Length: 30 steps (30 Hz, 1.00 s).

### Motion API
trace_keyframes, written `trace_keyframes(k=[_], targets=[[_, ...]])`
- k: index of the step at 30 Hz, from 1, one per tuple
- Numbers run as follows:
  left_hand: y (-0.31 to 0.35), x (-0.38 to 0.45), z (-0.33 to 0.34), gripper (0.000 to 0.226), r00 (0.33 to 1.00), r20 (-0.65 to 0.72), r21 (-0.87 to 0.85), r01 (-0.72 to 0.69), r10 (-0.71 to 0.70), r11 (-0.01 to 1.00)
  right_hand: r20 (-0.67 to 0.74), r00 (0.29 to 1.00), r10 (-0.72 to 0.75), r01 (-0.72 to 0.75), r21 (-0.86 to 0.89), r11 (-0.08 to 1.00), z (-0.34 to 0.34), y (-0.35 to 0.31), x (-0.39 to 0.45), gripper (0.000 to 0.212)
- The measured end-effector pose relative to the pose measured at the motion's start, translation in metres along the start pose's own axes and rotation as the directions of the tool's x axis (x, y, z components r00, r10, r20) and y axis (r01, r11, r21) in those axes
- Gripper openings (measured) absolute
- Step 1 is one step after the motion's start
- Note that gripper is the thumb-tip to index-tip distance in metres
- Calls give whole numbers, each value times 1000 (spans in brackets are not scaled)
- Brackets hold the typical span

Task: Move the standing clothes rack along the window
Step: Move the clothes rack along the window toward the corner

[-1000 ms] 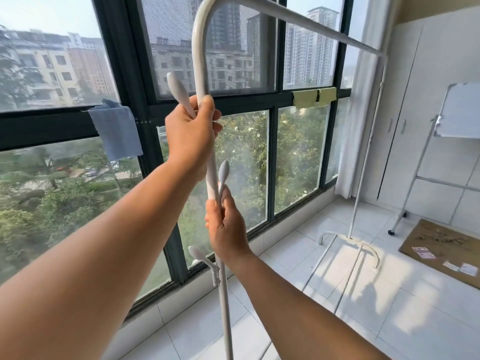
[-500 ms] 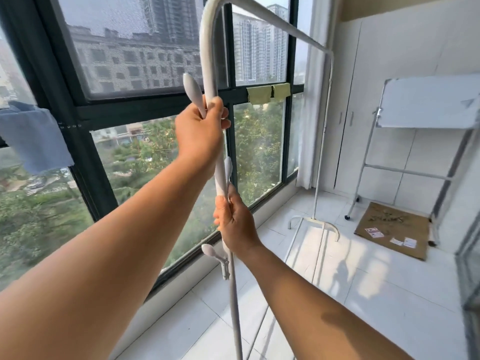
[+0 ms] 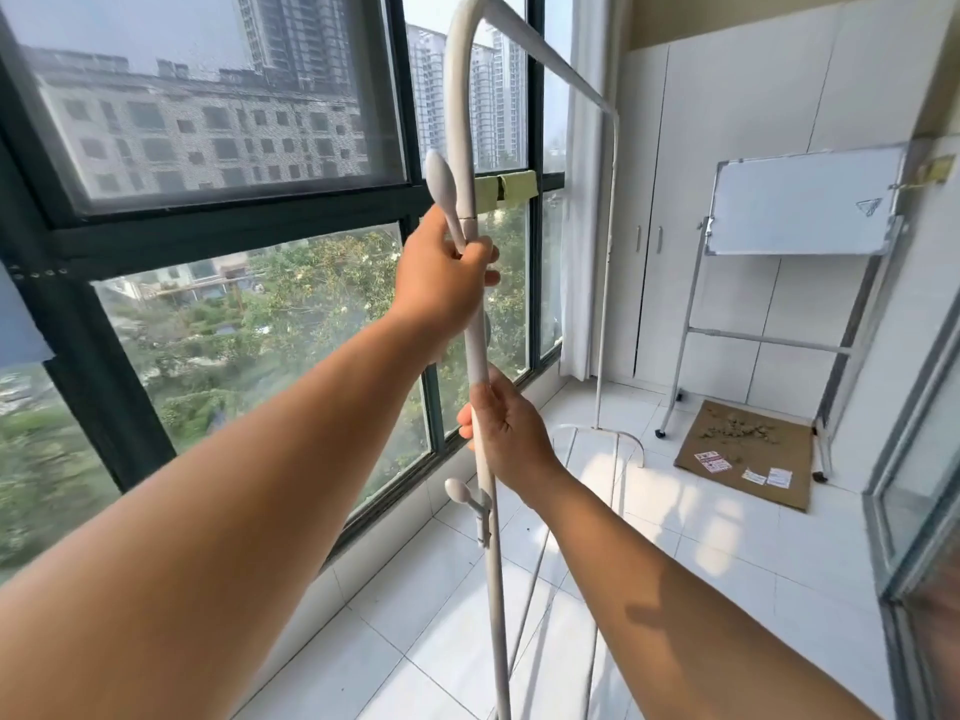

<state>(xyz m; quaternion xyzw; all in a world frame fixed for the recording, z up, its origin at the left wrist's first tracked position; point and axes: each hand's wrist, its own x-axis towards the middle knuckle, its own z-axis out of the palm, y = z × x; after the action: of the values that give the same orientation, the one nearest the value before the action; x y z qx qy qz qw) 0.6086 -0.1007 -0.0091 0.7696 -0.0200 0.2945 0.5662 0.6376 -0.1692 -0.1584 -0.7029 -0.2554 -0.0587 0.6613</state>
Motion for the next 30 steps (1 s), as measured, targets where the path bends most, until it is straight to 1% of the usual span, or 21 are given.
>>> trace_keyframes(k=[4,8,9,13,16,18,22,30], targets=[[1,10,25,7,999,-10,81,-33,34,996,-68,997,26,-33,-102,994,-19,8,8,19],[1,19,48,5,998,-41,144,-35,42,989,-62,996,62,-73,-181,981,-37,12,16,15],[2,21,55,5,998,-46,152,-34,41,988,-60,996,71,-82,-205,975,-43,14,18,18],[1,30,75,5,997,-68,171,-34,46,985,-43,991,128,-136,-313,940,-57,21,21,43],[-1,35,88,10,996,-70,170,-39,51,985,-55,986,155,-164,-329,930,-68,24,27,47],[-3,39,93,11,997,-33,165,-59,66,984,-47,984,173,-178,-337,924,-76,25,32,47],[-8,46,99,23,996,44,171,-87,81,981,-31,982,187,-186,-332,925,-92,31,42,50],[-24,83,124,13,994,72,156,-87,77,984,-75,980,185,-200,-342,918,-111,49,77,43]])
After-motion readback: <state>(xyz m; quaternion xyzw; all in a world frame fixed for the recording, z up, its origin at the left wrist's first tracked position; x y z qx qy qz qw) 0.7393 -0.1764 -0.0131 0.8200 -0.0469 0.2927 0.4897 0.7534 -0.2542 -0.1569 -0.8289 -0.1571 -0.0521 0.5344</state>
